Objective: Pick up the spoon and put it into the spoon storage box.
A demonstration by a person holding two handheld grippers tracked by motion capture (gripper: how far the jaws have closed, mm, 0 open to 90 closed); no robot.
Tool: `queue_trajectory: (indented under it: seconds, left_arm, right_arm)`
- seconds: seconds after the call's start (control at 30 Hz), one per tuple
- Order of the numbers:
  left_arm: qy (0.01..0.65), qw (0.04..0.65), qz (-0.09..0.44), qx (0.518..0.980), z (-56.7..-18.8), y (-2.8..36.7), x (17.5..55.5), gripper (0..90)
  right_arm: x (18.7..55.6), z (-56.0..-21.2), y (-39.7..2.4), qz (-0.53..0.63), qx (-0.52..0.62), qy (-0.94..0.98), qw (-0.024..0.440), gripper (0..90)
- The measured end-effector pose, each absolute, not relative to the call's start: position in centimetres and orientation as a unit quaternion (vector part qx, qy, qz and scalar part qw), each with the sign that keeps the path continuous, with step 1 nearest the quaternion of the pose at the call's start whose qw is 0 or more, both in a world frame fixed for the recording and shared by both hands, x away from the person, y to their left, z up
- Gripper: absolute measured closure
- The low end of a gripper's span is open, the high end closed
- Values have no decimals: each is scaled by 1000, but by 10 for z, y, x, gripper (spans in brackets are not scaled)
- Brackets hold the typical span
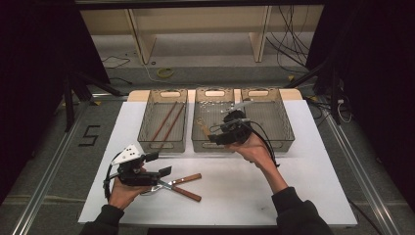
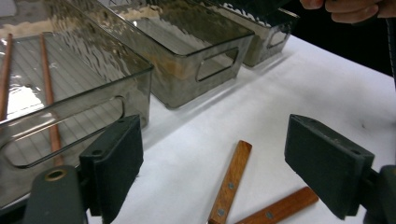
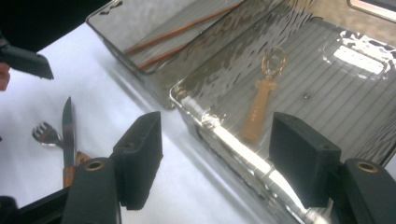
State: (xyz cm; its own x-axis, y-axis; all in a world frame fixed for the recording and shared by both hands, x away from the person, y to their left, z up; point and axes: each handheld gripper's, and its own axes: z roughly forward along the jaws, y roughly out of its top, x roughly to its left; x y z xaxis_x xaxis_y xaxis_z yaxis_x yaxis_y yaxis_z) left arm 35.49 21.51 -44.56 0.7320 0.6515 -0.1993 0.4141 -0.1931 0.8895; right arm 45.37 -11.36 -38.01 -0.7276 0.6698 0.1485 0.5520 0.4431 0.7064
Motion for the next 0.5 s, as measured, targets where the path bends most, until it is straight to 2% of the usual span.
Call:
queue_trajectory:
  seconds: [0.5]
  left_arm:
    - [312,489,94,809,-443,204,354,194]
  right_arm:
    - [431,-388,-133,392,352,847,71,337]
